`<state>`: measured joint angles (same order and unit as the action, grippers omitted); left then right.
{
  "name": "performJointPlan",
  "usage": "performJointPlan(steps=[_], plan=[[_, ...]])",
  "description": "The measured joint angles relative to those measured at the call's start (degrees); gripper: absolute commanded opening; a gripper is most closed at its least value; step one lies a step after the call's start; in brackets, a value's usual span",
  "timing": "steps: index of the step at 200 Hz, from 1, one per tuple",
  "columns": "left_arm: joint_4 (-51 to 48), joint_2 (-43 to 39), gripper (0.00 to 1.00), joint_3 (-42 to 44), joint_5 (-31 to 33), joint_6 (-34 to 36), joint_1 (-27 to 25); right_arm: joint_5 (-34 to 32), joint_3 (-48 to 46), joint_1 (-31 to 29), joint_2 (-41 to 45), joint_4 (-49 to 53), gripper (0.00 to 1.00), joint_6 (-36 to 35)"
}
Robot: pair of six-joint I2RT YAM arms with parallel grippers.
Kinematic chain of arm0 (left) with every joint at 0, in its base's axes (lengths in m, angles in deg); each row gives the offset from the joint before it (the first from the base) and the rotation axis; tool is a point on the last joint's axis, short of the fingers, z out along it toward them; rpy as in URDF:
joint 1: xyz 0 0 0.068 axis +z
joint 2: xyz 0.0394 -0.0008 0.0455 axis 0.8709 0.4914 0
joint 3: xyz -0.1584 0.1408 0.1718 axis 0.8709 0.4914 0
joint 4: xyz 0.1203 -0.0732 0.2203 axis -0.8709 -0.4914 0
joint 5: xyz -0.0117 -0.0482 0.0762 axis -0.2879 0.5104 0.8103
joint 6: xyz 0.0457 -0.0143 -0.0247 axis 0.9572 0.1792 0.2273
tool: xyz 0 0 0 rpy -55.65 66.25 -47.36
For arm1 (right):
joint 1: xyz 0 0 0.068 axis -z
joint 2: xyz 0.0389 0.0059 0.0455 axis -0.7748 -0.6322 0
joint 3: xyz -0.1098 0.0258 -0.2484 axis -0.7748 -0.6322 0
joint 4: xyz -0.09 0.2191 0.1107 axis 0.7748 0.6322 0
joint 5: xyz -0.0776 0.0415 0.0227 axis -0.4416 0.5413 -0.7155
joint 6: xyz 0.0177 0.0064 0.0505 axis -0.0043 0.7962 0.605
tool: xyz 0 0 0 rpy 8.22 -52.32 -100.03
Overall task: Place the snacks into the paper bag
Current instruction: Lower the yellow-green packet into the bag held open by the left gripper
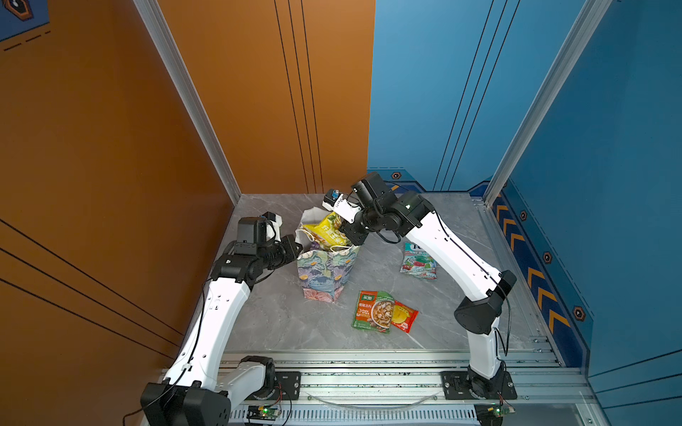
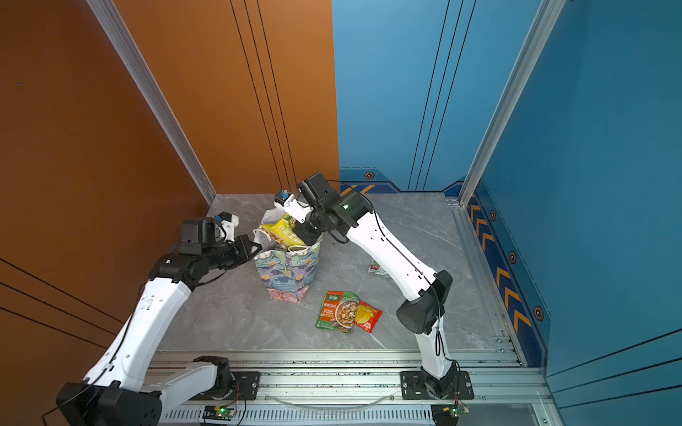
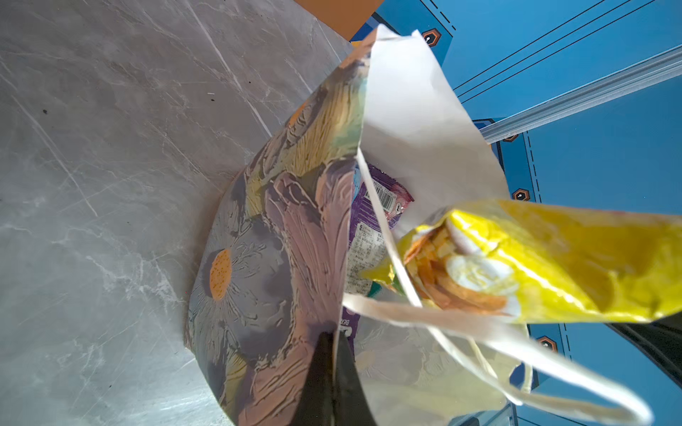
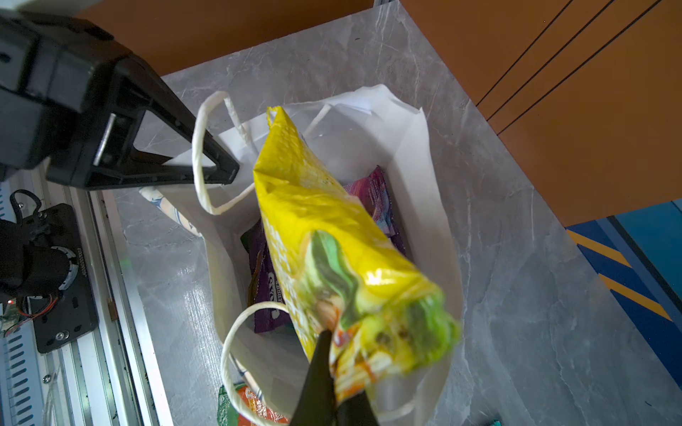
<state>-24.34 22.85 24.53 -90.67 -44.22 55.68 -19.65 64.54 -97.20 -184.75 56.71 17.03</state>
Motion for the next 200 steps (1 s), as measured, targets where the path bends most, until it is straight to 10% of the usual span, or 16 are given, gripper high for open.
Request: performJointPlan(steps=[200], plan=[[0.0, 0.0, 0.0, -0.3, -0.6, 0.0, 0.0, -6.1, 3.0, -0.5, -2.7, 4.3, 0.0, 0.0]])
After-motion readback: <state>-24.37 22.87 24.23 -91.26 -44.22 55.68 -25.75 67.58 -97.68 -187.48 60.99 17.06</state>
